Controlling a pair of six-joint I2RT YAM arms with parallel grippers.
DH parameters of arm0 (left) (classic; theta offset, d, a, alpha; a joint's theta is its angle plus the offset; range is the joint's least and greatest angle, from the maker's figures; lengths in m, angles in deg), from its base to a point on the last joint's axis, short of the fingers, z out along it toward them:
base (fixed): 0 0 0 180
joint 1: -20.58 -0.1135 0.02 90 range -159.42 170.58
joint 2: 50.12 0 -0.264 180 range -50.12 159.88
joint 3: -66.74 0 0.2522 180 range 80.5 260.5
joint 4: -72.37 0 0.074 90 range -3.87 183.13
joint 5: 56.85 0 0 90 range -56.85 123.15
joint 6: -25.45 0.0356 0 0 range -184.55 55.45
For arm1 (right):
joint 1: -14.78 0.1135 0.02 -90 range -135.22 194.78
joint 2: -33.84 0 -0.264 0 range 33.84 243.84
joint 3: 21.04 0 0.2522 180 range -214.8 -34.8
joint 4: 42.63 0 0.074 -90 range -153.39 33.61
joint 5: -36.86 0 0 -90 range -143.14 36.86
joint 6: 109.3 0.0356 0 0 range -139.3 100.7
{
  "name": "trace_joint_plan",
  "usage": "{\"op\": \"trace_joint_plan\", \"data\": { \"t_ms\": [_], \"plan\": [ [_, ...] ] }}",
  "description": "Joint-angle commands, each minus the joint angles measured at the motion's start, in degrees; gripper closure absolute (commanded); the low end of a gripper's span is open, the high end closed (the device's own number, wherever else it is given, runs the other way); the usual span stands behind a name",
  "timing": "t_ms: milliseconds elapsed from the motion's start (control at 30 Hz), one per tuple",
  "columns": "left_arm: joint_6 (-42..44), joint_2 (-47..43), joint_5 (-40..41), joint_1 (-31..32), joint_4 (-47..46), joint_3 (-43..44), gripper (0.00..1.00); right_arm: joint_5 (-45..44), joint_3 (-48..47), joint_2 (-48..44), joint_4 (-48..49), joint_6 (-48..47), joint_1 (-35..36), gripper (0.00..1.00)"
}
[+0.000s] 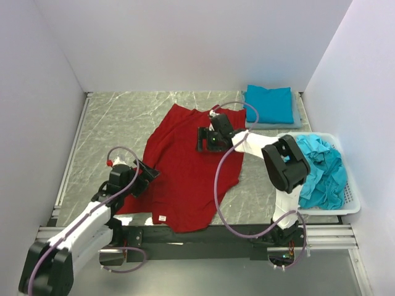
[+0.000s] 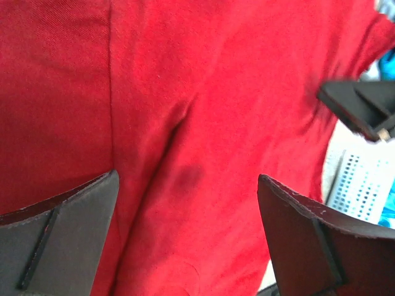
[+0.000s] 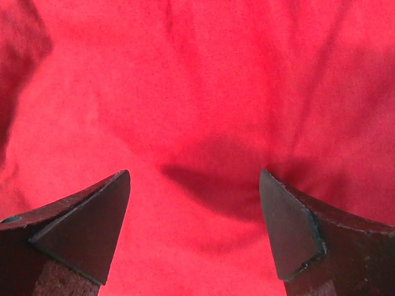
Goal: Fold and stack the t-shirts
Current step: Flatten the tshirt out
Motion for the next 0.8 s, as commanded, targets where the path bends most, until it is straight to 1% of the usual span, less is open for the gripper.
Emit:
{"op": "trace_joint_plan", "data": {
  "t_ms": [0,67,100,133,267,300,367,400,433,500,533,567,667,700,733,767],
  "plan": [
    [1.8,6.2,-0.7,0.1,-8.4,1.4,0.0,-0.4,8.3,-4.6,-2.8,3.2,-0.3,0.09],
    [2.5,9.7,-0.4,0.0,-11.6,2.3,0.01,-1.2,11.9,-8.6,-2.7,5.3,-0.3,0.09],
    [3.0,13.2,-0.5,0.0,-12.4,2.7,0.01,-1.2,15.9,-10.0,-2.3,6.3,-0.2,0.09],
    [3.5,14.9,-0.5,-0.1,-13.2,3.5,0.01,-1.2,17.9,-13.1,-1.3,8.4,-0.2,0.09],
    [7.1,22.9,-0.9,-0.1,-15.9,10.2,0.01,0.7,28.5,-20.1,-0.1,12.7,1.5,0.09],
    [7.6,25.9,-1.4,-0.1,-17.3,11.4,0.01,0.6,32.7,-21.5,-0.2,13.3,3.9,0.09],
    [9.5,29.2,-2.1,-0.1,-18.4,15.4,0.01,0.3,36.7,-25.8,-0.8,16.2,6.9,0.09],
    [10.2,32.3,-3.2,-0.1,-19.0,16.9,0.01,0.8,40.2,-27.3,-1.3,17.5,8.4,0.09],
    [10.9,33.8,-4.5,-0.1,-19.9,19.9,0.0,1.9,41.8,-30.6,-1.9,20.4,12.2,0.09],
    [12.7,38.2,-8.6,0.1,-21.5,22.5,0.01,3.3,44.8,-33.8,-2.7,22.9,16.6,0.09],
    [13.1,39.7,-9.9,0.3,-23.4,23.7,0.01,3.9,45.3,-36.4,-3.2,24.7,22.2,0.09],
    [14.4,42.3,-11.5,0.4,-24.2,25.9,0.01,5.9,45.0,-37.0,-3.4,24.9,24.8,0.09],
    [14.8,45.4,-18.3,1.2,-24.3,30.1,0.02,7.0,42.8,-37.6,-4.5,23.9,34.0,0.08],
    [14.7,46.5,-19.6,1.3,-24.2,30.7,0.02,4.9,40.2,-37.7,-7.4,23.2,34.9,0.08],
    [14.7,46.5,-21.2,1.7,-24.1,31.0,0.03,3.3,38.5,-38.3,-9.5,20.3,35.6,0.08],
    [14.5,46.2,-21.0,1.9,-23.6,30.6,0.03,1.8,36.8,-38.8,-11.2,18.6,35.9,0.08]
  ]
}}
